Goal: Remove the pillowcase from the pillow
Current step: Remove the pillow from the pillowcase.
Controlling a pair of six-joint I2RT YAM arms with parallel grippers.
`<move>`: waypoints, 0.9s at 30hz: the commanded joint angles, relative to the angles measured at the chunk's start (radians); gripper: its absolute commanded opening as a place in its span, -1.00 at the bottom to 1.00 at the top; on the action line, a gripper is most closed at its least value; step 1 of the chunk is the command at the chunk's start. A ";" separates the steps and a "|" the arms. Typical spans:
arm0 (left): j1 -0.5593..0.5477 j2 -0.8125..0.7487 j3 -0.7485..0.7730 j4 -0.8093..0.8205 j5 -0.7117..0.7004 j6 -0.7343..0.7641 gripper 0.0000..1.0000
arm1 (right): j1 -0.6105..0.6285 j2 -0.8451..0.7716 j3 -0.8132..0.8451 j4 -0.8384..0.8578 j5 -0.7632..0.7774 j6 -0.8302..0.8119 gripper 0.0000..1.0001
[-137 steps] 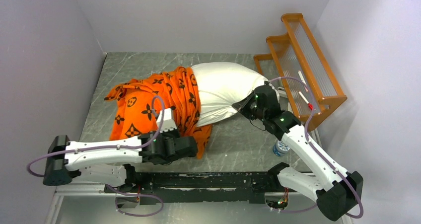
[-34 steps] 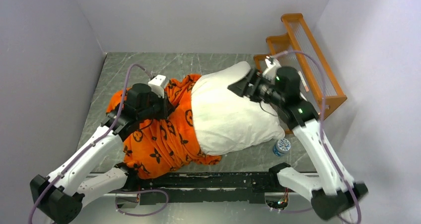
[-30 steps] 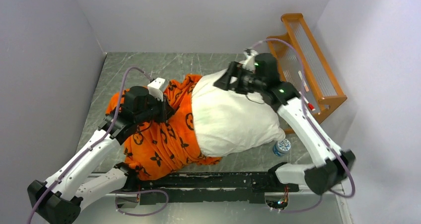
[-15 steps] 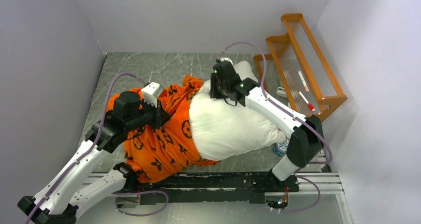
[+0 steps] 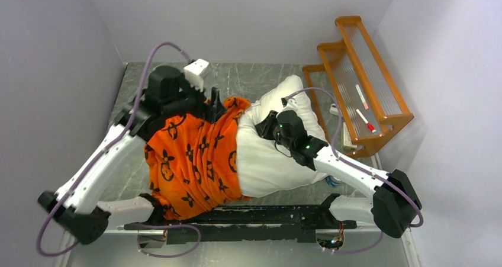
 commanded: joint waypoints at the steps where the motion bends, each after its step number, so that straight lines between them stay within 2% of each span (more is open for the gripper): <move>1: -0.005 0.173 0.105 -0.008 0.057 0.112 0.94 | 0.058 0.050 -0.129 -0.274 -0.134 0.066 -0.56; 5: -0.004 0.302 0.100 -0.004 0.079 0.136 0.94 | 0.064 0.018 -0.141 -0.288 -0.124 0.079 -0.56; 7: -0.004 0.331 0.088 -0.001 0.034 0.121 0.94 | 0.064 0.002 -0.134 -0.300 -0.118 0.077 -0.56; 9: -0.005 0.335 0.040 0.030 -0.033 0.099 0.80 | 0.064 -0.010 -0.121 -0.316 -0.106 0.074 -0.56; 10: -0.004 0.334 0.026 0.031 -0.071 0.094 0.66 | 0.064 -0.015 -0.116 -0.325 -0.096 0.073 -0.56; 12: -0.003 0.320 -0.004 0.037 -0.136 0.078 -0.03 | 0.064 -0.020 -0.104 -0.343 -0.080 0.072 -0.56; 14: 0.000 0.292 -0.029 0.031 -0.252 0.031 -0.87 | 0.064 -0.023 -0.094 -0.362 -0.064 0.076 -0.57; 17: 0.047 0.243 -0.053 -0.014 -0.444 -0.047 -0.91 | 0.064 -0.021 -0.084 -0.385 -0.044 0.081 -0.58; 19: 0.117 0.210 -0.079 -0.040 -0.492 -0.080 -0.90 | 0.064 -0.020 -0.078 -0.401 -0.036 0.093 -0.60; 22: 0.267 0.162 -0.124 -0.072 -0.486 -0.097 -0.91 | 0.064 -0.020 -0.070 -0.418 -0.016 0.109 -0.63; 27: 0.491 0.103 -0.179 -0.097 -0.371 -0.108 -0.90 | 0.063 -0.017 -0.056 -0.430 -0.004 0.124 -0.65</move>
